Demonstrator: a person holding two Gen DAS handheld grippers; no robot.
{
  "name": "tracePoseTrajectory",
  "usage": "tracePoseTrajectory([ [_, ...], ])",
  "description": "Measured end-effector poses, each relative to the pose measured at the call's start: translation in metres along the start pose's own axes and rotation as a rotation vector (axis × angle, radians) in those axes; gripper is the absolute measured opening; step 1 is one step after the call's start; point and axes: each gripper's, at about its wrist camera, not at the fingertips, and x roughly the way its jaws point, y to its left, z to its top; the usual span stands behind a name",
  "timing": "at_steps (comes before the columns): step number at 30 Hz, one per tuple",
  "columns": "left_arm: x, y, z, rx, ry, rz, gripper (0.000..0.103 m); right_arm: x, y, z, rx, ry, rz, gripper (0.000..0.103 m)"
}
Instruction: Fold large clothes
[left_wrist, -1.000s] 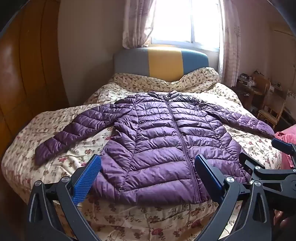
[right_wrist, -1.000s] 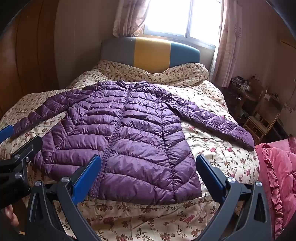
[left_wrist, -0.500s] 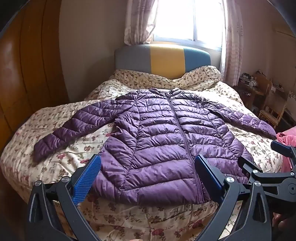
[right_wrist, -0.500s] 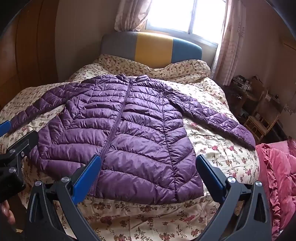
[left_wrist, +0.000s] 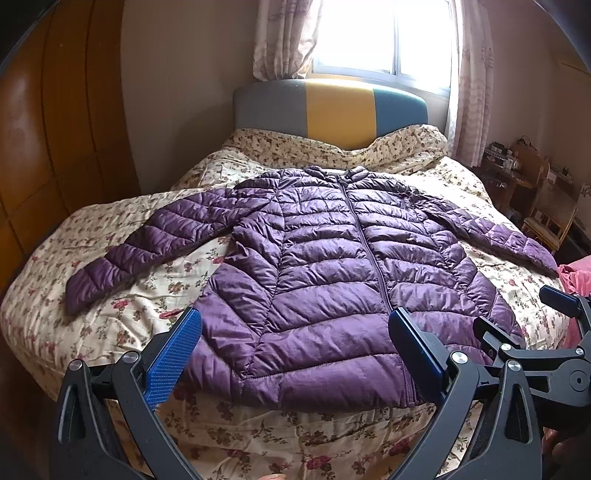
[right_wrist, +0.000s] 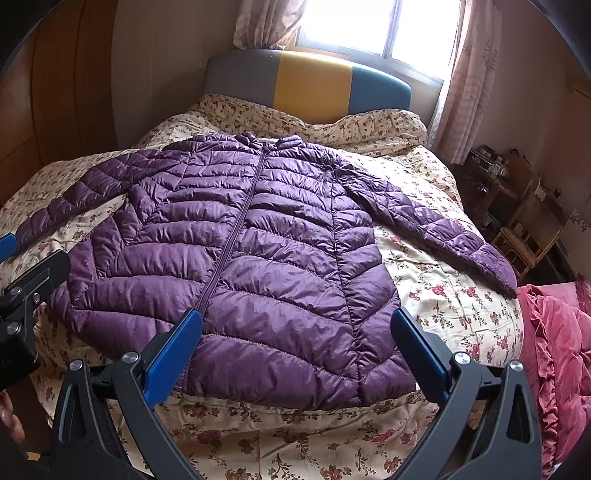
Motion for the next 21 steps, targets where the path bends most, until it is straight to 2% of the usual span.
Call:
tracePoseTrajectory([
  [21,0.012,0.0,0.002,0.006,0.015,0.011,0.1,0.013,0.003,0.005,-0.012,0.022,0.002,0.101],
])
